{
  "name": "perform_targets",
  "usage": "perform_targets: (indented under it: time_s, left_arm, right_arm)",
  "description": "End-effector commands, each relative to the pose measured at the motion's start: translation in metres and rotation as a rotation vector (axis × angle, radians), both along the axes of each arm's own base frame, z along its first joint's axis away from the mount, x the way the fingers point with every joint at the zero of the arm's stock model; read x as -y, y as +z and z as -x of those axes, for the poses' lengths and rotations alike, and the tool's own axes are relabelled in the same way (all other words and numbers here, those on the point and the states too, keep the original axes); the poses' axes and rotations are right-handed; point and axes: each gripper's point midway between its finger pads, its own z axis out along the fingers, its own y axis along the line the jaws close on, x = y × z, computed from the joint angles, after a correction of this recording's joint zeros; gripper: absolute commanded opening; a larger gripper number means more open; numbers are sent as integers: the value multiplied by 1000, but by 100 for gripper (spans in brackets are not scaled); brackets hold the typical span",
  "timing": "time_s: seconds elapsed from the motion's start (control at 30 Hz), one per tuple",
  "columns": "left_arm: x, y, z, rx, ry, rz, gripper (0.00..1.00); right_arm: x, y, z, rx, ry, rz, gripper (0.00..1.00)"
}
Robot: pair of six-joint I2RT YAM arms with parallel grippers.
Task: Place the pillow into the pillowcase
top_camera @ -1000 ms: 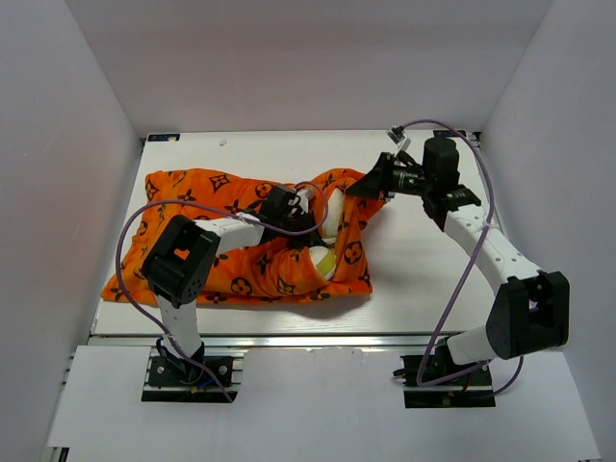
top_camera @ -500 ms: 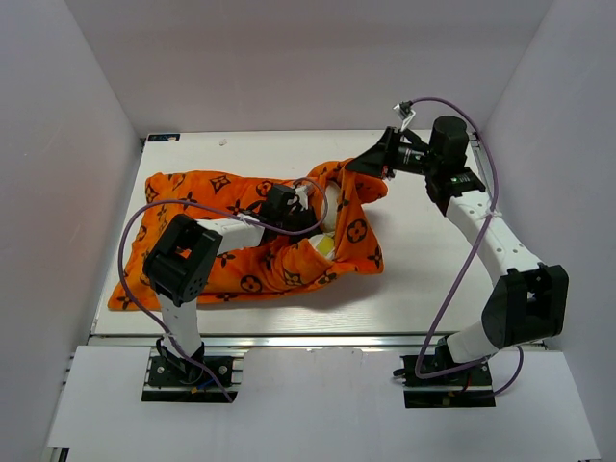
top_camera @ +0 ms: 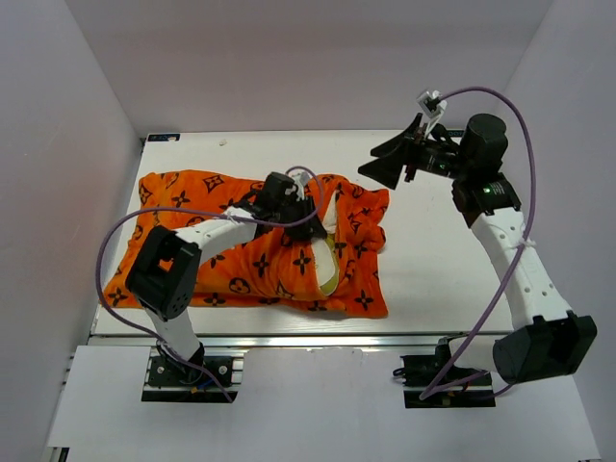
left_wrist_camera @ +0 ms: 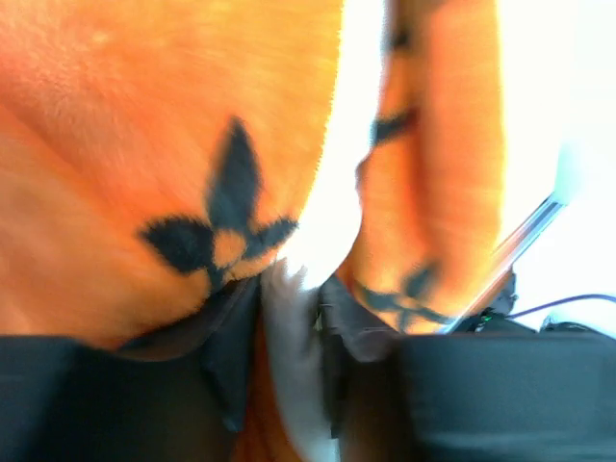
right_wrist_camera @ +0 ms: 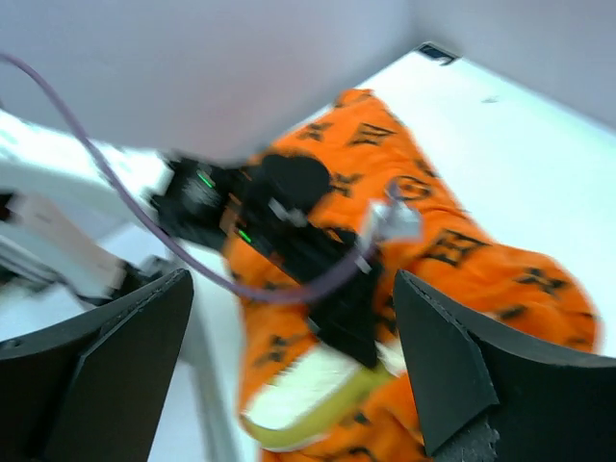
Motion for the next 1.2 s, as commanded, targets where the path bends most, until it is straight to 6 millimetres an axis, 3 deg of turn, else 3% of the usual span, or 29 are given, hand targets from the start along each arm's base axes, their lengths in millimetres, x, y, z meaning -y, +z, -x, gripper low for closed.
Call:
perform_targets:
  time_s: [0.0, 0.1, 0.17, 0.27, 0.37, 0.43, 0.47, 0.57, 0.6, 0.63, 0.67, 0.77, 0.83, 0.9, 1.0, 1.13, 1.17]
  left_arm:
    - [-32, 54, -24, 56, 114, -46, 45]
    - [-29, 100, -36, 122, 116, 16, 52]
    - [-30, 124, -41, 165, 122, 48, 56]
    - [-34, 153, -41, 223, 132, 83, 57]
    - [-39, 182, -41, 289, 137, 90, 57]
    - [-41, 195, -33, 312, 102, 81, 52]
    - [-42, 191, -25, 289, 78, 70, 49]
    - [-36, 168, 11, 213, -21, 34, 37]
    - [-26, 157, 30, 190, -65, 23, 37]
    - [-27, 131, 47, 131, -81, -8, 36]
    - [-23, 128, 58, 131, -96, 4, 36]
    - [-2, 91, 109, 72, -186, -32, 37]
    - [6, 75, 124, 43, -204, -53, 36]
    - [14, 58, 134, 31, -213, -99, 36]
    - [10, 29, 132, 16, -180, -151, 36]
    - [1, 2, 108, 36, -88, -233, 32]
    - [1, 0, 103, 38, -75, -241, 31]
  right_arm:
    - [20, -35, -11, 138, -78, 167, 89]
    - [28, -39, -13, 188, -115, 220, 89]
    - [32, -58, -13, 176, -126, 258, 90]
    - [30, -102, -3, 60, -71, 307, 89]
    - [23, -157, 15, -178, -60, 381, 89]
    - [13, -169, 27, -243, -69, 368, 89]
    - [16, -191, 30, -288, -125, 412, 89]
    - [10, -220, 43, -382, -182, 455, 89]
    - [10, -227, 46, -409, -186, 456, 89]
    - [7, -233, 49, -449, -191, 450, 89]
    - [6, -240, 52, -467, -184, 453, 90]
    - [3, -263, 55, -532, -196, 465, 89]
    - [4, -285, 54, -599, -214, 492, 89]
    - [-2, -304, 54, -653, -179, 512, 86]
    - [-16, -313, 45, -676, -144, 525, 80]
    - [-28, -318, 27, -644, -167, 554, 72]
    - [-29, -320, 25, -649, -171, 556, 63]
